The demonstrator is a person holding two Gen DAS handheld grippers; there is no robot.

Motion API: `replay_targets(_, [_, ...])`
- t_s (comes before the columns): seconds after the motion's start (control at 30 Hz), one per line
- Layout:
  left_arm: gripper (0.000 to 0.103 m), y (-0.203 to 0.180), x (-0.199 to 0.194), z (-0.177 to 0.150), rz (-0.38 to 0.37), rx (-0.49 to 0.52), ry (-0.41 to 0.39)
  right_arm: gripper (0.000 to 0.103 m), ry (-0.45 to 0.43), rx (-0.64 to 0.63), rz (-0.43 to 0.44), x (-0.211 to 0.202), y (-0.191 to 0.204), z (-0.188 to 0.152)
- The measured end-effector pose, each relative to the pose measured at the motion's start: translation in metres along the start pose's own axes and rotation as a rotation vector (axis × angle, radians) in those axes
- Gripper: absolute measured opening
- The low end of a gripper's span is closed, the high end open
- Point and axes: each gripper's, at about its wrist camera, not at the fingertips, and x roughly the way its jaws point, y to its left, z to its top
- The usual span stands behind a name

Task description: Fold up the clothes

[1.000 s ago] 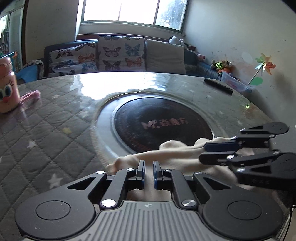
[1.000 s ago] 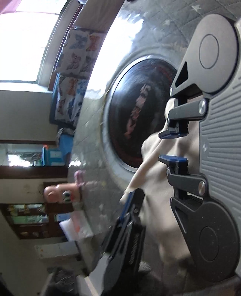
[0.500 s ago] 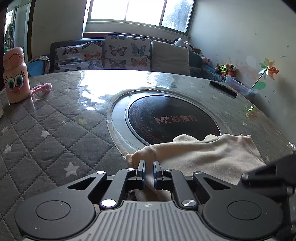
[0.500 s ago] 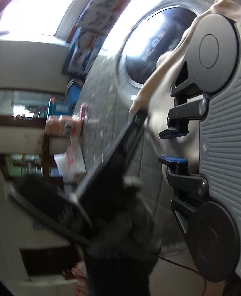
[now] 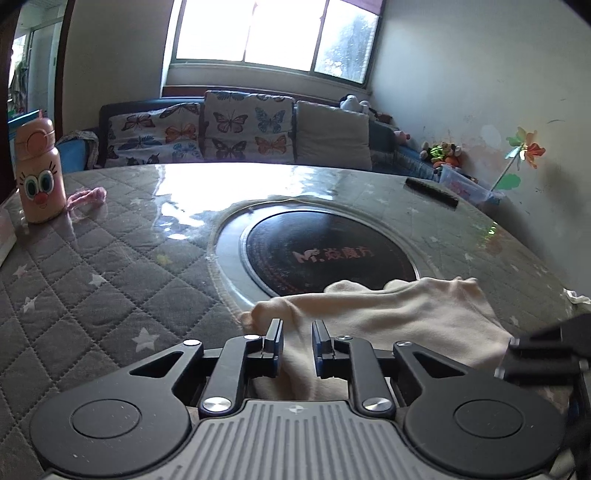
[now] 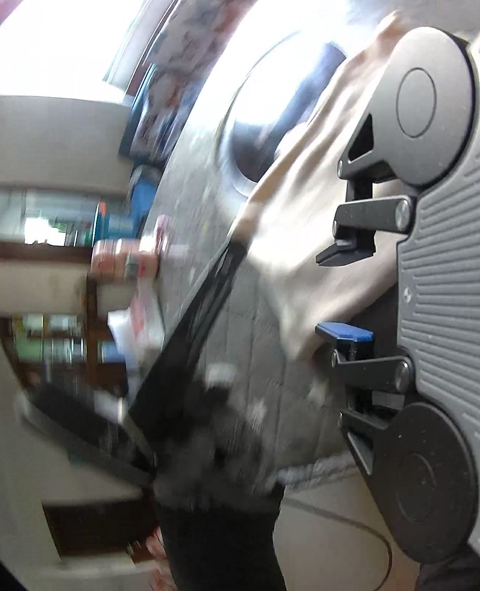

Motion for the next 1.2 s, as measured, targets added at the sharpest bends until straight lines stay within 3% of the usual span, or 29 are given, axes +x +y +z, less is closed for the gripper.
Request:
replay_targets(0.27, [0.018, -0.020, 0.005, -0.023, -0.030, 0.065, 0.042, 0.033, 0.048, 0.231, -0.201, -0.043, -0.056, -0.047])
replay_targets(0.4, [0.018, -0.014, 0.005, -0.028, -0.022, 0.037, 0.057, 0.028, 0.068, 0.312, -0.213, -0.059, -0.080, -0.065])
replay_targets(0.5, [0.018, -0.016, 0.001, -0.024, -0.016, 0.044, 0.042, 0.028, 0.040, 0.284, -0.224, -0.061, -0.089, -0.057])
replay_targets(0.77, [0.021, -0.003, 0.005, -0.027, 0.011, 0.008, 0.068, 0.026, 0.042, 0.335, -0.231, -0.036, -0.121, -0.051])
replay_targets(0.93, [0.020, -0.002, 0.005, -0.016, 0.014, 0.002, 0.035, 0.027, 0.011, 0.363, -0.262, -0.029, -0.145, -0.041])
replay_targets(1.1, [0.020, 0.003, 0.017, -0.005, 0.037, -0.013, 0.036, 0.025, 0.044, 0.401, -0.278, -0.007, -0.170, -0.043])
replay_targets(1.2, [0.020, 0.008, 0.025, 0.000, 0.041, -0.033, 0.038, 0.026, 0.019, 0.394, -0.284, -0.011, -0.168, -0.039])
